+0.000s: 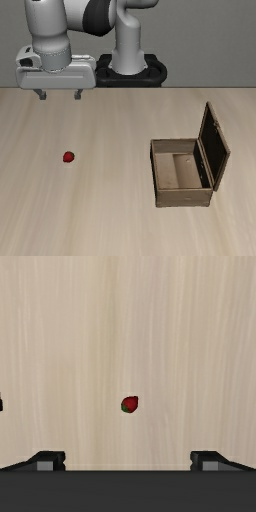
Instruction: Pick up the strawberry and place it in the box
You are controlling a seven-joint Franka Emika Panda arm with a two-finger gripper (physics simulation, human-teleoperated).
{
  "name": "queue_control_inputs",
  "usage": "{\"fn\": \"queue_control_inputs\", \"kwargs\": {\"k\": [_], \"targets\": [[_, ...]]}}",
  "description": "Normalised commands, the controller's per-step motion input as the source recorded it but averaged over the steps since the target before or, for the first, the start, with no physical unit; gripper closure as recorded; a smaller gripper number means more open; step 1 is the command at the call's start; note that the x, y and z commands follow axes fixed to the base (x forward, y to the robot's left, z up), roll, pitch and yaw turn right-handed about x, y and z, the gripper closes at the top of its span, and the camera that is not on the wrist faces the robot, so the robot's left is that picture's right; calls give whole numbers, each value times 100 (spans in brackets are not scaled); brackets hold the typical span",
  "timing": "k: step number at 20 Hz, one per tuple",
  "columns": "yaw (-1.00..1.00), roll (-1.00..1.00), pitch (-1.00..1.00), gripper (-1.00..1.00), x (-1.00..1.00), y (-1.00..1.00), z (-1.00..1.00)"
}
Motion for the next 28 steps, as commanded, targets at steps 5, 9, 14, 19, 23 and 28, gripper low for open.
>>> {"fn": "queue_control_inputs", "kwargs": {"k": [5, 9, 14, 19, 23, 28], "targets": [[0, 0, 0, -100, 0, 0, -100], [0, 0, 0, -100, 0, 0, -100], [0, 0, 0, -100, 0, 0, -100], [0, 0, 0, -100, 0, 0, -100], [0, 0, 0, 100, 0, 0, -25], [0, 0, 0, 100, 0, 0, 0]]}}
